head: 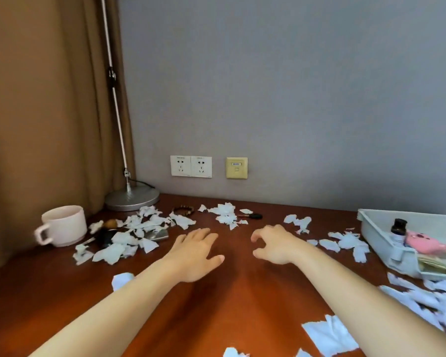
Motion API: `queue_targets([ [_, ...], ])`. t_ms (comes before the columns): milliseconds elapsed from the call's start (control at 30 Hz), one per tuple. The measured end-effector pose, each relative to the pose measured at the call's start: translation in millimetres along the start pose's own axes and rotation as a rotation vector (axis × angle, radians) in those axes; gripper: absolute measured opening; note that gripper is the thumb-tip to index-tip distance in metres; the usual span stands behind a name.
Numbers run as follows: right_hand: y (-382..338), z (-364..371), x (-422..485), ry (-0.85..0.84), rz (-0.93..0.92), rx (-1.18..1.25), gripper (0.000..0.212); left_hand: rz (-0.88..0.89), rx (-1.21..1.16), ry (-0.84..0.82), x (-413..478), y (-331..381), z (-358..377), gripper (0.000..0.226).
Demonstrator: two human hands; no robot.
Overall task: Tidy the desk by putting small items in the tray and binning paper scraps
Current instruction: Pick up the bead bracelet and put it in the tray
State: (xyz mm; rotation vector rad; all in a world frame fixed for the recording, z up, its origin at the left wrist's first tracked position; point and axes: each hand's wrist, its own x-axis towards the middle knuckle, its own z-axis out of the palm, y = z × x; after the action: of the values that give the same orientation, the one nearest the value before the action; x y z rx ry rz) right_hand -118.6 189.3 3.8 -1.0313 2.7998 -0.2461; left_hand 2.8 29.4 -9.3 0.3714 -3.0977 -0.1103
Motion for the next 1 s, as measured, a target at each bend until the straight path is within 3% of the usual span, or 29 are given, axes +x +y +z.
queue_targets([
  [167,-14.7,40.0,28.6,0.121,0.001,-0.007,0.056,-0.229,-0.047,0.135,-1.9,-33.9,40.5,0.064],
  [300,-12.8,74.2,50.0,0.282,0.011,0.014,0.048,-0.344,-0.086,0.258,10.3,-45.7,53.9,0.060],
  [400,-11.1,77.9,71.2,0.414,0.030,0.036,0.046,-0.333,-0.074,0.331,26.1,-52.1,56.5,0.058],
  [567,0.8,76.3,107.8,0.492,0.105,0.028,0.045,-0.316,-0.079,0.355,54.9,-59.3,57.6,0.056],
  [767,20.6,66.0,147.5,0.522,0.265,0.197,0.040,-0.299,-0.085,0.358,82.0,-65.5,57.8,0.055],
  [1000,33.0,59.5,176.9,0.450,0.290,0.238,0.041,-0.225,-0.011,0.363,105.6,-68.1,56.3,0.052],
])
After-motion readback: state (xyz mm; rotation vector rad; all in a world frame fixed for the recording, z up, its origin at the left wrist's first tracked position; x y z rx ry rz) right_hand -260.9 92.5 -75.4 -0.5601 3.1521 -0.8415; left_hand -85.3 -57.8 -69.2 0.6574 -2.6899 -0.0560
